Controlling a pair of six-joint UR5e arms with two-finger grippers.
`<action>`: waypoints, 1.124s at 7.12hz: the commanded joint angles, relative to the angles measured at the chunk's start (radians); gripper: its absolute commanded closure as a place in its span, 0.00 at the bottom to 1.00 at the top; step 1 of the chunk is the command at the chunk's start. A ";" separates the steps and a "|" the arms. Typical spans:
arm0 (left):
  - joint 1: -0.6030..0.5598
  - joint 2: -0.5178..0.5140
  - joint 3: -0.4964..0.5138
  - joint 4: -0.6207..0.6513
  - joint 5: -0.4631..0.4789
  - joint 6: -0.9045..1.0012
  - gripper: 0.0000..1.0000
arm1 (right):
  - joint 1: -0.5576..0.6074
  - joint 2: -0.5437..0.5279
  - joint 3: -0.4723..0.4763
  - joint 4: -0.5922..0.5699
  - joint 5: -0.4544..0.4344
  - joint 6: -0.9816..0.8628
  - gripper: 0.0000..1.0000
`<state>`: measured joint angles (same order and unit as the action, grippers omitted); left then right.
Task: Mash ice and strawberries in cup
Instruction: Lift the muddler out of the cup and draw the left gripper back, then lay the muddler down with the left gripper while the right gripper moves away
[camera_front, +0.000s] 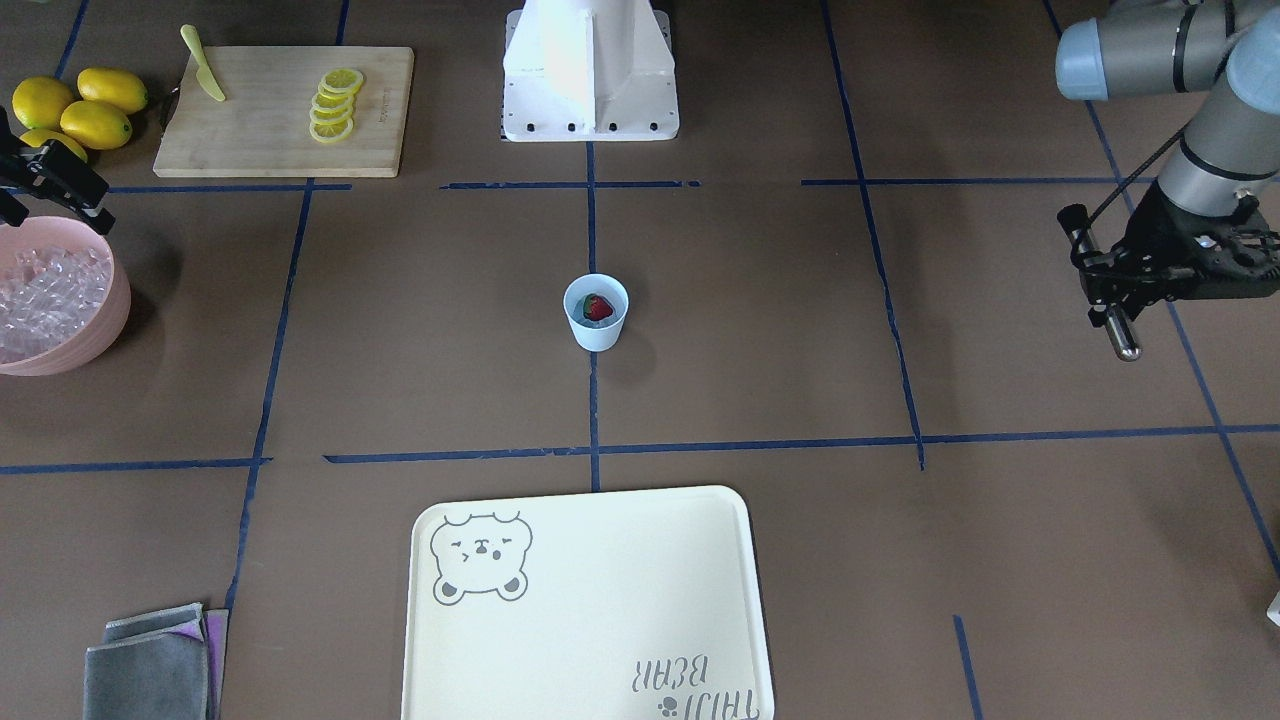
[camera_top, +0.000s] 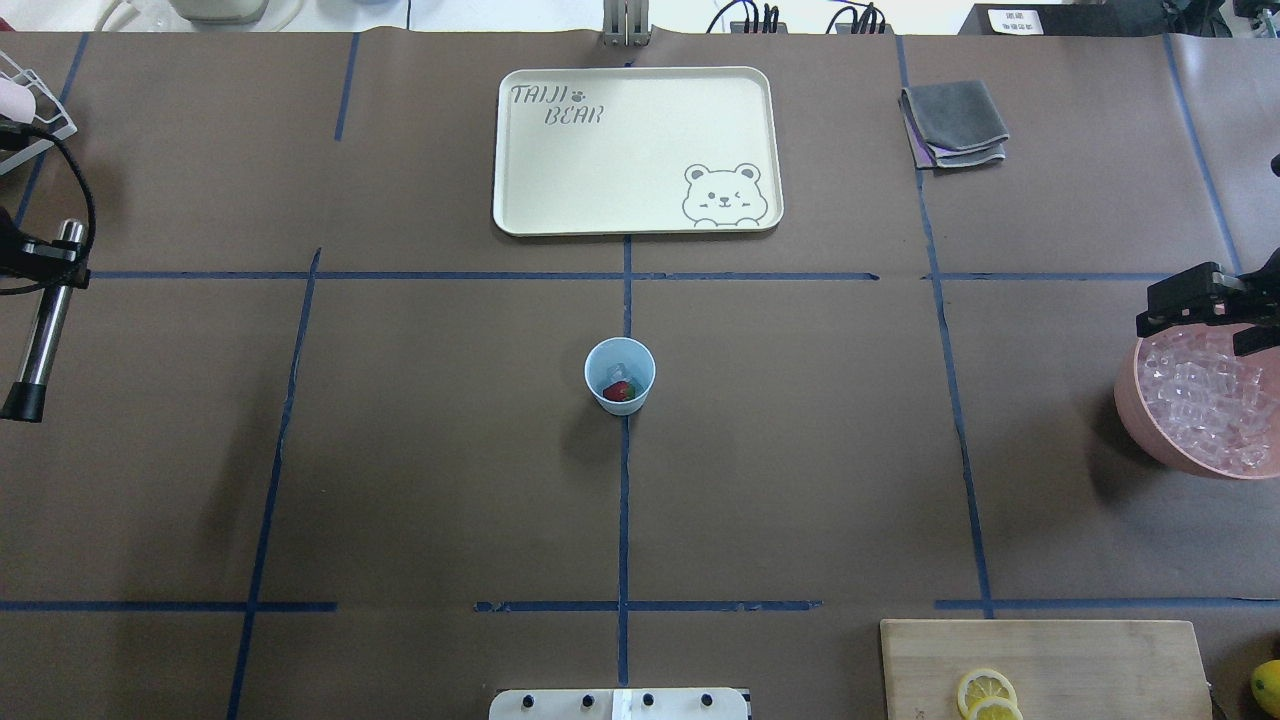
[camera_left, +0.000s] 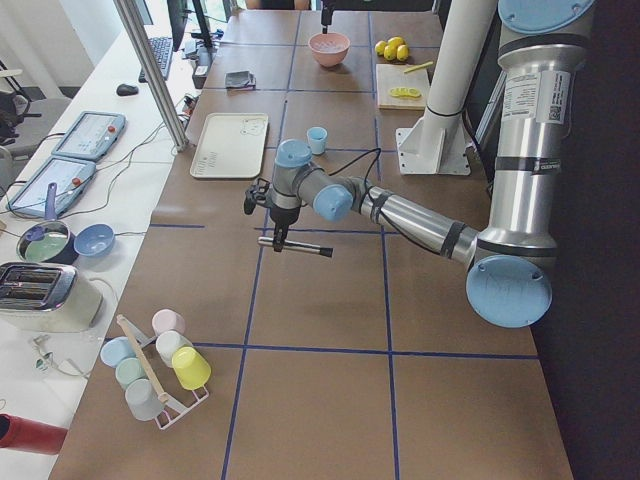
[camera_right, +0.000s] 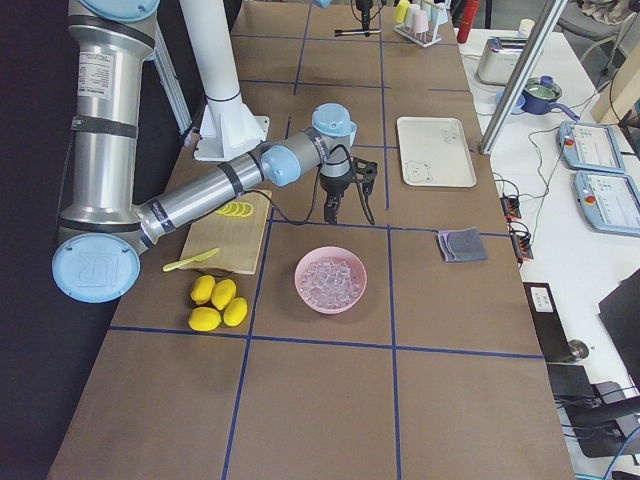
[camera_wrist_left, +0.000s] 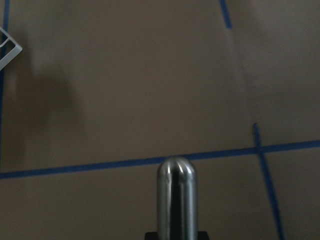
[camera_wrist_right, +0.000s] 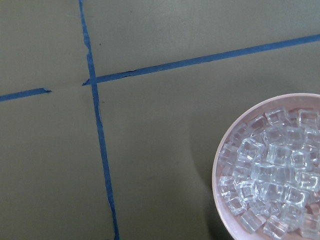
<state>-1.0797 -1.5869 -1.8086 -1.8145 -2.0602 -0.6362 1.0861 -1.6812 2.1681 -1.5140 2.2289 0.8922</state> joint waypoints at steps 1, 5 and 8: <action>-0.031 0.022 0.234 -0.127 -0.064 0.069 0.99 | 0.000 0.000 0.002 0.000 0.000 0.002 0.00; -0.029 0.025 0.318 -0.187 -0.067 0.066 0.99 | 0.000 -0.002 0.006 0.000 0.000 0.004 0.00; -0.026 0.041 0.341 -0.187 -0.067 0.073 0.97 | 0.000 -0.002 0.006 0.000 0.000 0.004 0.00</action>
<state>-1.1068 -1.5495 -1.4745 -2.0015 -2.1276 -0.5647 1.0861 -1.6827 2.1736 -1.5134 2.2288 0.8959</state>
